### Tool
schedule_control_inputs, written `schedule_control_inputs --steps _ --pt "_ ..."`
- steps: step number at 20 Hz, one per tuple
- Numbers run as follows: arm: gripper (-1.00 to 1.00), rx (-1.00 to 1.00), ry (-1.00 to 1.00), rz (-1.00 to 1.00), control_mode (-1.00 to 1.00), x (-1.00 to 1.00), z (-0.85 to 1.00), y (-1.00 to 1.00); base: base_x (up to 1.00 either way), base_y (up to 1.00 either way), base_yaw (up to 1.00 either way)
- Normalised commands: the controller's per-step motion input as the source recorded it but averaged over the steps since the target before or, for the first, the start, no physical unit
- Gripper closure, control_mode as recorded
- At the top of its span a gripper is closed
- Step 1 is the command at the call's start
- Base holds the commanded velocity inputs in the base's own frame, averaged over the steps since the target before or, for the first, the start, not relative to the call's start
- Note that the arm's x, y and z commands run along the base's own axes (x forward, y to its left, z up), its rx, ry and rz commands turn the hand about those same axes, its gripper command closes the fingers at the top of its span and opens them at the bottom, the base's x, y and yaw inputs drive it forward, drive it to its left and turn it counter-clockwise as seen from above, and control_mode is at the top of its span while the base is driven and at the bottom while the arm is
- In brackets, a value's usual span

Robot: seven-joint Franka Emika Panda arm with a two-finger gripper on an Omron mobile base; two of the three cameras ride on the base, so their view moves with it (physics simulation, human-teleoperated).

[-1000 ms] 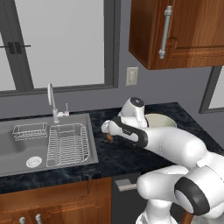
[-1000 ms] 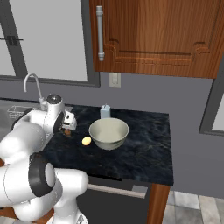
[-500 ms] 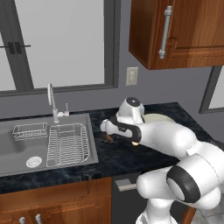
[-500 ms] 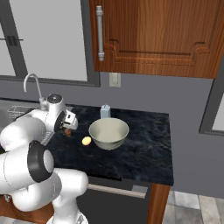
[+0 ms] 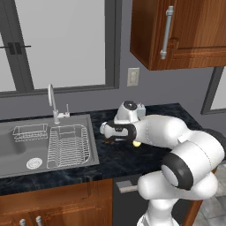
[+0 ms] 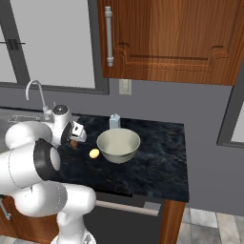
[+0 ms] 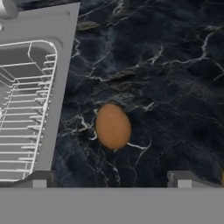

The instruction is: Gather the eggs and milk located in the vicinity of the sink area and place them right next to the bowl.

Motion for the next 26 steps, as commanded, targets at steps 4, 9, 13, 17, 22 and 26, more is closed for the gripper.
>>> schedule_control_inputs --steps 4,9,13,17,22,26 --pt "-1.0 0.0 0.0 0.0 -1.0 0.22 -0.14 0.0 0.0 0.0 0.0" --pt "-1.0 0.0 0.0 0.0 -1.0 0.14 -0.15 0.0 0.0 0.0 0.0" --pt "-1.0 0.0 0.0 0.0 -1.0 0.13 -0.17 0.04 0.0 0.0 0.0" --pt "-1.0 0.0 0.0 0.0 -1.0 0.1 -0.14 0.04 0.0 0.0 0.0" --pt "-1.0 0.0 0.0 0.0 -1.0 0.1 -0.15 0.03 0.0 0.0 0.0" --pt "-1.0 0.0 0.0 0.0 -1.0 0.11 -0.18 0.02 0.0 0.0 0.0"
